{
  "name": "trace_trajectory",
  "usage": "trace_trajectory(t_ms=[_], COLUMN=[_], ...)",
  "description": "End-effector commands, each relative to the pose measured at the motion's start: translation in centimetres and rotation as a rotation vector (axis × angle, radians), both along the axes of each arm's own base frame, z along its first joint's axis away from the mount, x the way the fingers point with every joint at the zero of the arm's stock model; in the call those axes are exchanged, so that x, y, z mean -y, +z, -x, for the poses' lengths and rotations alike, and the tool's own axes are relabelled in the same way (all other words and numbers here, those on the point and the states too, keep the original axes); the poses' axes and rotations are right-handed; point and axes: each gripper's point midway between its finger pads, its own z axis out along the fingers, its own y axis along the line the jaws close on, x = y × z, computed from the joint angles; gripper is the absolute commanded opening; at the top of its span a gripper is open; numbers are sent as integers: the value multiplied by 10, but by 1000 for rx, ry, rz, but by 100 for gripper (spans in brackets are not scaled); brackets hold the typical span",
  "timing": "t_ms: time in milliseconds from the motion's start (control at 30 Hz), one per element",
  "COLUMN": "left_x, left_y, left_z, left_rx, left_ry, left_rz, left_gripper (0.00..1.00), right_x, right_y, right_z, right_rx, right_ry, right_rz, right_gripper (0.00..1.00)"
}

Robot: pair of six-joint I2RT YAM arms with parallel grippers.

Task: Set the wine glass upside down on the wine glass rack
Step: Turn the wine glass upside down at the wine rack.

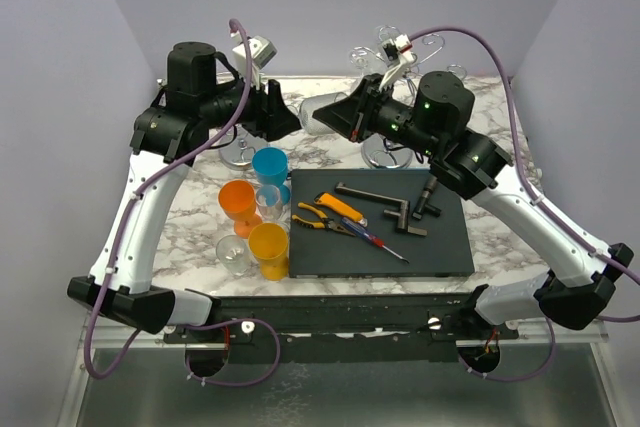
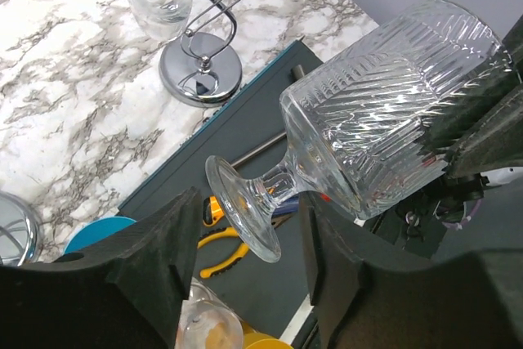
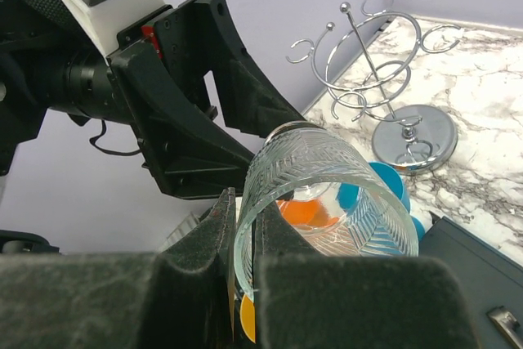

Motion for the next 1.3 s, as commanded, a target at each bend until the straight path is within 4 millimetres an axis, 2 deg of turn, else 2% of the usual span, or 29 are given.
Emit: trace_trajectory(t_ms=[0,67,100,133,167,200,233,400,567,700,833,867,933,967,1100,1133,1267], left_x=[7,8,9,9,10,10,10,11,2,-5,-7,-7,-7,-7,-3,-1,8], left_y=[-7,-12,-12,-12,-11,-10,-9,7,16,21,29,33,39,42,50,51,46], left_z=[-9,-8,-8,-8,-8,-8,-10,-14,-19,-26,-32,-32,-32,-29,-13,-8,18], left_rx=[-17,-36,-36,-34,-29,-24,-15,83,316,498,627,661,732,780,984,1037,1239], left_ry=[-23,-33,-36,-41,-52,-55,-53,-86,-132,-135,-147,-154,-183,-203,-287,-312,-441], left_rz=[13,15,15,14,15,14,12,-4,-115,-193,-237,-247,-272,-286,-309,-306,-309], left_gripper=[59,59,54,42,22,8,0,0,0,0,0,0,0,0,0,0,0], right_x=[-8,-9,-9,-9,-10,-10,-11,-12,0,11,19,22,28,32,48,49,43], right_y=[35,37,37,38,37,36,34,20,-10,-30,-44,-48,-52,-53,-46,-40,-40], right_z=[28,30,30,31,32,34,35,37,30,32,36,39,43,45,47,46,41], right_rx=[50,58,60,64,64,64,63,24,-85,-139,-195,-211,-225,-227,-192,-173,-104], right_ry=[130,140,146,151,157,167,177,188,95,49,33,31,27,22,-12,-11,21], right_rz=[-136,-148,-151,-157,-160,-162,-163,-146,-62,-11,31,51,91,113,175,180,238], right_gripper=[0,0,0,0,0,0,0,3,36,50,70,76,96,99,100,100,100])
